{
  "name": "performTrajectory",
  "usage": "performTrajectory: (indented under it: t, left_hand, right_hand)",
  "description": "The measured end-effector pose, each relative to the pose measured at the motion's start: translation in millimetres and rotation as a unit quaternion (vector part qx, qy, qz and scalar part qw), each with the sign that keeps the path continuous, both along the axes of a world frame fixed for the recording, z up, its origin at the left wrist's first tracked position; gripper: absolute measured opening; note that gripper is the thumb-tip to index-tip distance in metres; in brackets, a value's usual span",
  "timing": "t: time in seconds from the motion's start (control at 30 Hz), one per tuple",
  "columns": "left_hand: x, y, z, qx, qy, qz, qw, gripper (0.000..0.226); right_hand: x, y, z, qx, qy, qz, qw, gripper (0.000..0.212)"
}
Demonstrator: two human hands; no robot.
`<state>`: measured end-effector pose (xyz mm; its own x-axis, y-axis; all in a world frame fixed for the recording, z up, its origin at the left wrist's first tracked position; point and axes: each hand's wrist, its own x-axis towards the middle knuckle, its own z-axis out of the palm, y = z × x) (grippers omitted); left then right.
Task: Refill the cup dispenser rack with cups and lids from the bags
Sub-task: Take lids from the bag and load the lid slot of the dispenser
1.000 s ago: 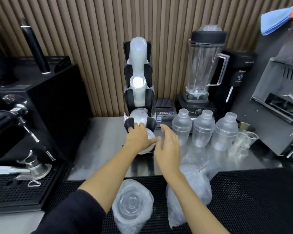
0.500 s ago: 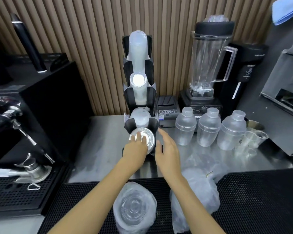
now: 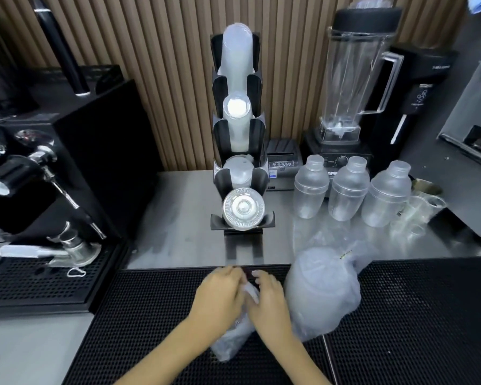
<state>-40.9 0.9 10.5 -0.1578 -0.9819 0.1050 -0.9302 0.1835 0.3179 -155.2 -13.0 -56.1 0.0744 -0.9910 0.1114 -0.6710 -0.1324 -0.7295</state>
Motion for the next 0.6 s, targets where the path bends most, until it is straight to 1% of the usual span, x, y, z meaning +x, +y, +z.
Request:
performTrajectory:
  t: [0.03, 0.1, 0.13, 0.17, 0.27, 0.33, 0.47, 0.53, 0.57, 0.6]
  left_hand:
    - [5, 5, -19, 0.053, -0.037, 0.018, 0.998, 0.033]
    - [12, 9, -39, 0.143, -0.067, 0.044, 0.986, 0.053]
    - [14, 8, -42, 0.157, -0.073, 0.05, 0.984, 0.06]
    - [14, 7, -44, 0.163, -0.081, 0.052, 0.982, 0.065]
    - [13, 0, -42, 0.216, -0.082, 0.058, 0.971, 0.077]
    - [12, -4, -42, 0.236, -0.077, 0.068, 0.966, 0.08]
    - [6, -5, -45, 0.231, -0.07, 0.092, 0.966, 0.087]
    - [3, -6, -47, 0.228, -0.054, 0.105, 0.967, 0.089]
    - [2, -5, -47, 0.215, -0.039, 0.11, 0.969, 0.089]
    - [2, -4, -47, 0.193, -0.021, 0.114, 0.974, 0.087]
  right_hand:
    - [0, 0, -6, 0.022, 0.041, -0.002, 0.999, 0.044]
    - [1, -1, -10, 0.044, 0.117, 0.009, 0.992, 0.033]
    - [2, -3, -10, 0.051, 0.131, 0.012, 0.99, 0.026]
    - [2, -6, -8, 0.059, 0.121, 0.011, 0.991, 0.02]
    - [-2, -13, -2, 0.127, -0.01, 0.002, 0.992, 0.016]
    - [-4, -16, -1, 0.175, -0.101, -0.005, 0.979, 0.017]
    - [-6, -16, -5, 0.215, -0.245, -0.054, 0.944, 0.018]
    - [-3, -15, -6, 0.231, -0.285, -0.072, 0.927, 0.016]
    - [-2, -13, -6, 0.226, -0.287, -0.077, 0.928, 0.016]
    - [-1, -12, -6, 0.208, -0.272, -0.079, 0.936, 0.016]
